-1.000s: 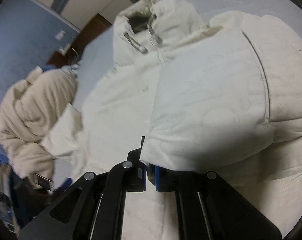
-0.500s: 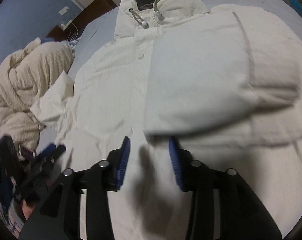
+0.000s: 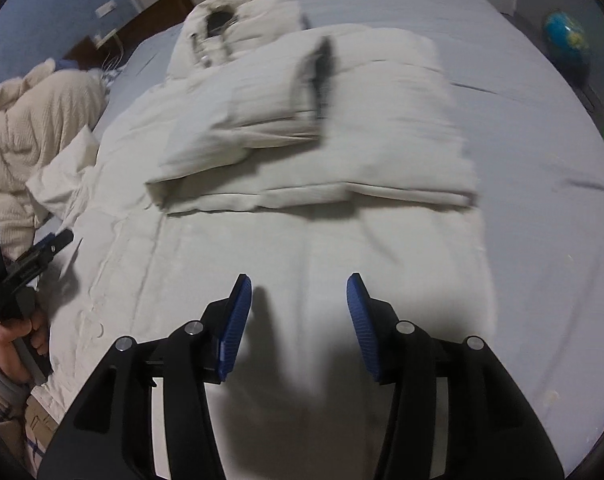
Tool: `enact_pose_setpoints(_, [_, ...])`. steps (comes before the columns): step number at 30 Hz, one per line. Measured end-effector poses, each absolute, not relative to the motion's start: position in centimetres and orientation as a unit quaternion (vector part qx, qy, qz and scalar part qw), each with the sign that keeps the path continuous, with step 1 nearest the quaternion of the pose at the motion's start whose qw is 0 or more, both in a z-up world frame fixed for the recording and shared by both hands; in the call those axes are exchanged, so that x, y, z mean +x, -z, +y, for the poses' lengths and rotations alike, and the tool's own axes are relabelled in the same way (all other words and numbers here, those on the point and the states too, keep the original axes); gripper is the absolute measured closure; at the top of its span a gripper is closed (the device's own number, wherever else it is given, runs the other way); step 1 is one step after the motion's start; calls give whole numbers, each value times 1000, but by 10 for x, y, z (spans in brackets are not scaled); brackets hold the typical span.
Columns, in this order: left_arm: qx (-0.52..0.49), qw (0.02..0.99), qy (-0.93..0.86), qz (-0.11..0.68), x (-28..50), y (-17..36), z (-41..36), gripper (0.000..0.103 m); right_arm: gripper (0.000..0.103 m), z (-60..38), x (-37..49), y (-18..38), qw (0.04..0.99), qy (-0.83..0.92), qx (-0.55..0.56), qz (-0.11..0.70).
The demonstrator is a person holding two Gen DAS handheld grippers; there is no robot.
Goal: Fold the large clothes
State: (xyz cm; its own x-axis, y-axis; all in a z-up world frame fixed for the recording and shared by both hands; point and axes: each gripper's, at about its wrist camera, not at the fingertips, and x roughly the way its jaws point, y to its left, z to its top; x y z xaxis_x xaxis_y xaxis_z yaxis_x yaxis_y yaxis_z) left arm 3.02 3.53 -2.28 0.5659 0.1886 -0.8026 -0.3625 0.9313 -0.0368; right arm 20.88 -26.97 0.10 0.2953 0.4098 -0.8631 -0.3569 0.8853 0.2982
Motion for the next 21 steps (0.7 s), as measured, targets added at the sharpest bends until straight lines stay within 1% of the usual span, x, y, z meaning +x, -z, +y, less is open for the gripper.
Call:
enact_pose_setpoints(3, [-83, 882, -134, 444, 33, 18, 21, 7, 57, -285, 209, -1, 811, -224, 34, 540])
enact_pose_setpoints(7, [-22, 888, -93, 450, 50, 6, -16, 7, 56, -297, 208, 0, 823, -193, 30, 534])
enact_pose_setpoints(13, [63, 898, -23, 434, 85, -17, -88, 7, 44, -312, 210, 7, 833, -117, 31, 540])
enact_pose_setpoints(19, [163, 895, 24, 414, 137, -18, -172, 7, 42, -318, 214, 15, 828, -107, 40, 550])
enact_pose_setpoints(21, [194, 892, 33, 406, 150, -12, -193, 9, 41, -318, 215, 16, 827, -107, 41, 550])
